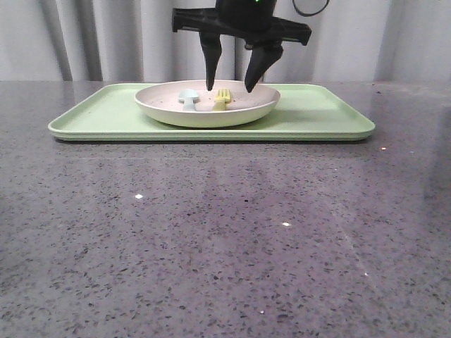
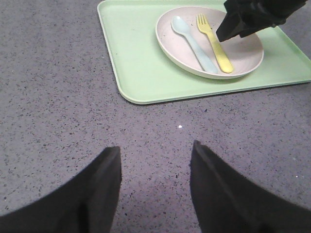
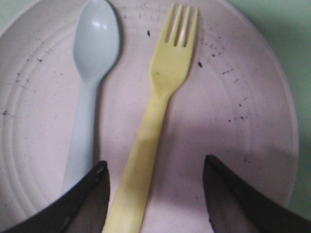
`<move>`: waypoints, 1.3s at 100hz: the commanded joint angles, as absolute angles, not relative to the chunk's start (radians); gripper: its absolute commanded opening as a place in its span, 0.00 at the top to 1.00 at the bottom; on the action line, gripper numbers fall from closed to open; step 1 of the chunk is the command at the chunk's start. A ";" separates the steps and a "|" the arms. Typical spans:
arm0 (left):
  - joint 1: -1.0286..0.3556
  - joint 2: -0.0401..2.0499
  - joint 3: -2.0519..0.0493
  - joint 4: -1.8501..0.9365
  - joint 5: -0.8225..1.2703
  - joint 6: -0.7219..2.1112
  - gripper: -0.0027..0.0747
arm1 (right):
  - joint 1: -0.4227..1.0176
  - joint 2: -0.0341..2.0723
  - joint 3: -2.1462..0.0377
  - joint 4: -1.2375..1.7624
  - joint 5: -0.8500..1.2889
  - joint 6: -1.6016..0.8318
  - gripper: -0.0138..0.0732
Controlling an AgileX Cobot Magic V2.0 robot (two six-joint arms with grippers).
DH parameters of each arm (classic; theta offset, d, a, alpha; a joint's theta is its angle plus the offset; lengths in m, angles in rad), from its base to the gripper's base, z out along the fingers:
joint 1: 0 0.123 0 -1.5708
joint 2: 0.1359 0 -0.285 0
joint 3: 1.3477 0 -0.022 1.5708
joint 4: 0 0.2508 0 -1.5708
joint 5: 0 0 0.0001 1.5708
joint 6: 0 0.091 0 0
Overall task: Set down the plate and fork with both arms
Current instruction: 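Lower the right gripper onto the yellow fork in the plate and grasp, then lift the yellow fork with the right gripper and move it beside the plate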
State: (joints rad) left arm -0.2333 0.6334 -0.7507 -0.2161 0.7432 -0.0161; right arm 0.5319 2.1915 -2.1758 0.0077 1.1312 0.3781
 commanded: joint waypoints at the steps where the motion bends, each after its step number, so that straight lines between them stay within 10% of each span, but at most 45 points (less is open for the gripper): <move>1: -0.232 0.632 -0.775 -0.246 0.678 -0.025 0.53 | 0.535 2.145 -2.211 0.007 1.103 0.385 0.34; 52: -0.232 0.632 -0.775 -0.247 0.678 -0.025 0.53 | 0.535 2.178 -2.211 0.015 1.103 0.388 0.35; 99: -0.232 0.632 -0.775 -0.247 0.681 -0.025 0.53 | 0.535 2.187 -2.211 0.023 1.107 0.388 0.72; 130: -0.232 0.632 -0.775 -0.247 0.684 -0.025 0.53 | 0.535 2.183 -2.211 0.023 1.118 0.388 0.76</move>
State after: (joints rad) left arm -0.2333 0.6334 -0.7487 -0.2285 0.7451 -0.0165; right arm 0.5319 2.2444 -2.1830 0.0231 1.1329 0.3859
